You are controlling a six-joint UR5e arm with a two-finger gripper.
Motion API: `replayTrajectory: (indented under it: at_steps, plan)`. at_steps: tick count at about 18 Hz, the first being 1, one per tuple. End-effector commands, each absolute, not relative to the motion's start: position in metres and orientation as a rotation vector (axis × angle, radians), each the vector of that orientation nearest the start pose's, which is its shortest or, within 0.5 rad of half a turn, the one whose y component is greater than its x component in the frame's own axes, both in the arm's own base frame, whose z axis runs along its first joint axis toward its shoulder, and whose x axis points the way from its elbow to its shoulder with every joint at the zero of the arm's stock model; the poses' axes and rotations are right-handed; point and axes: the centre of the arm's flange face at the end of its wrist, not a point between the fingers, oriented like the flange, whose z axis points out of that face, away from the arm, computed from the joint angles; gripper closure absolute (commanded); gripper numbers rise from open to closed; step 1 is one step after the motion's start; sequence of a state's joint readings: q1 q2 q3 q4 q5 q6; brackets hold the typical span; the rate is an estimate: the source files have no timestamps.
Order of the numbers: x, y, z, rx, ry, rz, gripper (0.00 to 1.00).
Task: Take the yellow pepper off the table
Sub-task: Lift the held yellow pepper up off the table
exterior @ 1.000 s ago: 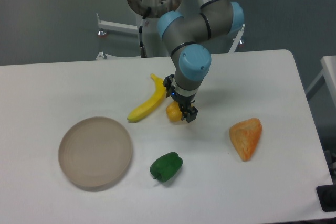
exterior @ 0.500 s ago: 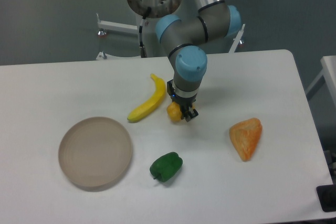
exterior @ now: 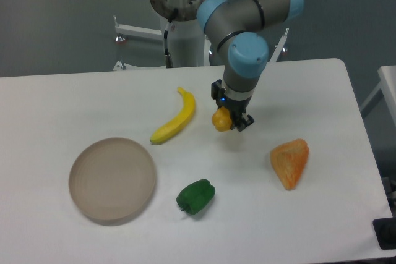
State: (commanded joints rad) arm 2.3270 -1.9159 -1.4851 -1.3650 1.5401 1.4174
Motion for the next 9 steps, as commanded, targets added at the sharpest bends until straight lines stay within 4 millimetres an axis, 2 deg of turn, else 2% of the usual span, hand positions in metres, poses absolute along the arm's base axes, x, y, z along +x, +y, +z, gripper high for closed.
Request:
replayTrajectory:
  at_steps: [2,5,9]
  plan:
    - [-0.343,0.546,0.373,-2.978,0.99,-0.101,0.99]
    - [-0.355,0.556,0.391,-2.968,0.99,-0.067,0.97]
    - [-0.363,0.551,0.398,-2.959,0.989,-0.051,0.96]
